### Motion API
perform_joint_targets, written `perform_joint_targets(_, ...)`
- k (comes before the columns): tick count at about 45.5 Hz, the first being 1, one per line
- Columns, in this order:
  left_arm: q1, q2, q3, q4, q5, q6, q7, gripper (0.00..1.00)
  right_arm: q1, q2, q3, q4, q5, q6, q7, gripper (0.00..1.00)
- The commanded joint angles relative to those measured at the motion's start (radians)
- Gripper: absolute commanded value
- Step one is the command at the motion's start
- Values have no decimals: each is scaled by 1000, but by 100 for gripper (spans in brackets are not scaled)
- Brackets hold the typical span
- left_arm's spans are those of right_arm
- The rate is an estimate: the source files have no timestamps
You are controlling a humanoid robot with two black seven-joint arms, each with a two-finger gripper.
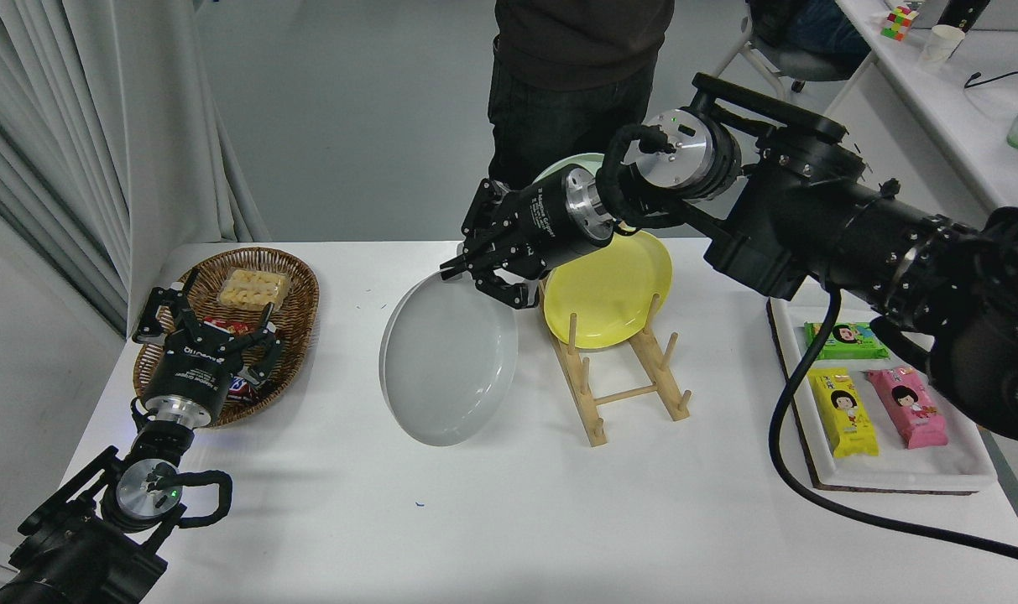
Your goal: Place the plate on the table
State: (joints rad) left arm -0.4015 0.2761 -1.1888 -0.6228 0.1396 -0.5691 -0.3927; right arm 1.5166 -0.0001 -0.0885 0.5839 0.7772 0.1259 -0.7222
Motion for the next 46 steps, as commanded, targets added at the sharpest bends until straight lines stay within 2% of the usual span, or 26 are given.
perform_joint_targets(1, 0, 0, 0, 0, 0, 0, 0, 98, -12, 0, -109, 42, 36, -38, 53, 0)
perform_joint_targets(15, 0, 0, 0, 0, 0, 0, 0, 98, -49, 0, -117, 97, 27, -68, -52, 0)
perform_joint_targets(33, 0, 0, 0, 0, 0, 0, 0, 98, -72, 0, -168, 143, -55, -147, -60, 0)
perform_joint_targets(42, 0, 0, 0, 0, 0, 0, 0, 98, -98, 0, -160, 148, -265, -152, -57, 0)
perform_joint_targets(46, 0, 0, 0, 0, 0, 0, 0, 98, -107, 0, -154, 155, -297, -161, -57, 0)
